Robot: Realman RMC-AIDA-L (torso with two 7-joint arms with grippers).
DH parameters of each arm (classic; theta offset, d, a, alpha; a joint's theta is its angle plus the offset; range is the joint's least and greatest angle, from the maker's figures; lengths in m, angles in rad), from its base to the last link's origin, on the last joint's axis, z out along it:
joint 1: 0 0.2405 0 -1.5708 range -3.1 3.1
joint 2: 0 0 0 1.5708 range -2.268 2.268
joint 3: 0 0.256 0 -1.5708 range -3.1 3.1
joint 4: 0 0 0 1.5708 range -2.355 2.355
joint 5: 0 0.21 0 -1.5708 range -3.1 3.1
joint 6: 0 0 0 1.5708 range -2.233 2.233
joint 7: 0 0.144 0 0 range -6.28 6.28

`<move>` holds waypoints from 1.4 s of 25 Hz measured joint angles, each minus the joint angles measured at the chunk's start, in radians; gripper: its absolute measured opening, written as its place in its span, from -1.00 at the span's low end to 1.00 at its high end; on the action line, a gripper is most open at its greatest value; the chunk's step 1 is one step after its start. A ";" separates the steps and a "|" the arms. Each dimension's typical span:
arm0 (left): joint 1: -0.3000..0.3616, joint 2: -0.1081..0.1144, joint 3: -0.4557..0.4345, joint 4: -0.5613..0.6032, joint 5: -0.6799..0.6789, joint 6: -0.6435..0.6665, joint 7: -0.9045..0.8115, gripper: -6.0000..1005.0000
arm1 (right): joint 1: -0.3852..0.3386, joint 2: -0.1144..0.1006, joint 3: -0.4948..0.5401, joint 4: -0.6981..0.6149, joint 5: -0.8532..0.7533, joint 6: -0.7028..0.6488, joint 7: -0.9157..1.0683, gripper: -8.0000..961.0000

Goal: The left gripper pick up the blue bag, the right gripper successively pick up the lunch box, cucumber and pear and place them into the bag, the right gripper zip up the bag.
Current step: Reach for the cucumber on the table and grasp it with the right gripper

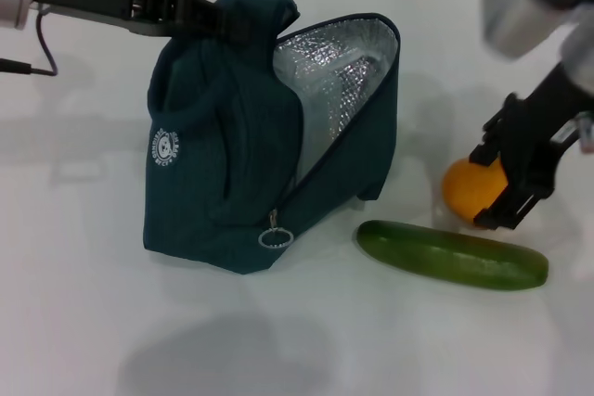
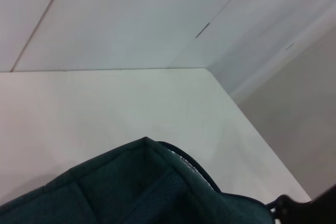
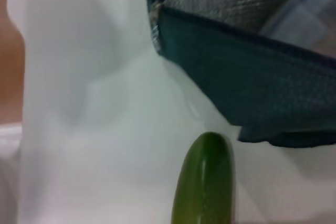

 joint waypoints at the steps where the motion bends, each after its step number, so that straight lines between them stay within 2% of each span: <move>1: 0.000 -0.001 0.000 0.000 0.001 0.000 0.000 -0.90 | -0.002 0.001 -0.028 0.000 -0.001 0.015 0.000 0.65; 4: 0.001 -0.002 0.000 0.000 0.001 0.000 0.001 -0.90 | -0.023 0.003 -0.119 -0.009 0.003 0.094 -0.007 0.64; 8: 0.003 -0.002 0.002 0.000 0.001 0.001 0.001 -0.90 | -0.058 0.009 -0.174 -0.031 0.010 0.154 -0.025 0.63; 21: -0.005 -0.002 0.004 0.000 0.001 0.002 0.001 -0.90 | -0.081 0.016 -0.257 0.052 0.094 0.242 -0.020 0.63; 35: -0.018 -0.002 0.004 -0.003 0.002 0.000 0.000 -0.90 | -0.081 0.017 -0.288 0.174 0.139 0.345 0.002 0.61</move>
